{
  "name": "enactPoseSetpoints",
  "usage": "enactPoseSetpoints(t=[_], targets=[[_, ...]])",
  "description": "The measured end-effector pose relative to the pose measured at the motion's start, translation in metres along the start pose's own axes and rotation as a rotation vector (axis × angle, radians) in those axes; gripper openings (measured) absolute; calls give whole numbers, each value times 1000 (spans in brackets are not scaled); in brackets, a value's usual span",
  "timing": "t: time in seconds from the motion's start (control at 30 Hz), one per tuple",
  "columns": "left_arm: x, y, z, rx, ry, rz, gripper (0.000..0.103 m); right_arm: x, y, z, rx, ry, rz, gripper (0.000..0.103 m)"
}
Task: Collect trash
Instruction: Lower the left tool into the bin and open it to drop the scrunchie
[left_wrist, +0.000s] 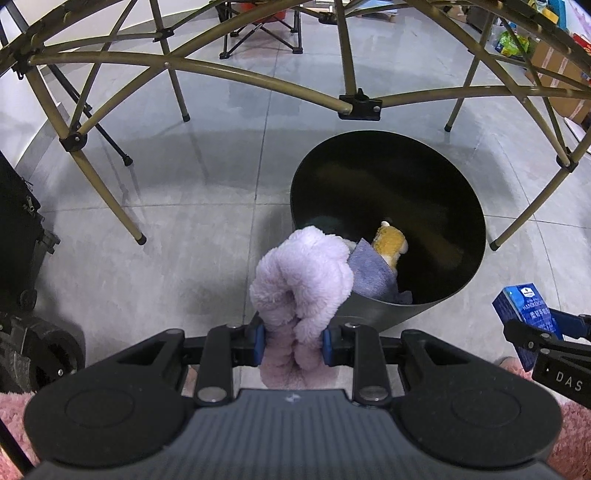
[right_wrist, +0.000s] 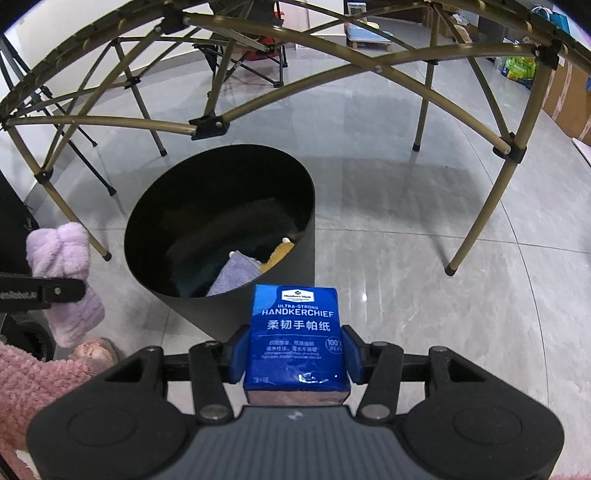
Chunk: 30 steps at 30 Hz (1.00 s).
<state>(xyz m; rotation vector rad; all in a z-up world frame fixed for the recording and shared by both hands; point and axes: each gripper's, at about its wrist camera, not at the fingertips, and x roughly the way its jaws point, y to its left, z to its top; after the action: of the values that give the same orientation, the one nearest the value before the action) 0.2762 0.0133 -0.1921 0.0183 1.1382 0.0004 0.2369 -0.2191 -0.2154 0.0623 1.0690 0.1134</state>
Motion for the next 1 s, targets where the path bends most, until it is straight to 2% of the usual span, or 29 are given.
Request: enactPoseSetpoints(t=[0.4,0.8,1.0], targets=[[-2,-8,21,-5,-19,-3,28,9,-9,4,36,13,-16,50],[1,-40,42,46,-60,-4,28,10,-26,8,80,-13,-38,50],[8,-55,51,55,-56,-15,28,9,-41,8,126,-30,-57,50]])
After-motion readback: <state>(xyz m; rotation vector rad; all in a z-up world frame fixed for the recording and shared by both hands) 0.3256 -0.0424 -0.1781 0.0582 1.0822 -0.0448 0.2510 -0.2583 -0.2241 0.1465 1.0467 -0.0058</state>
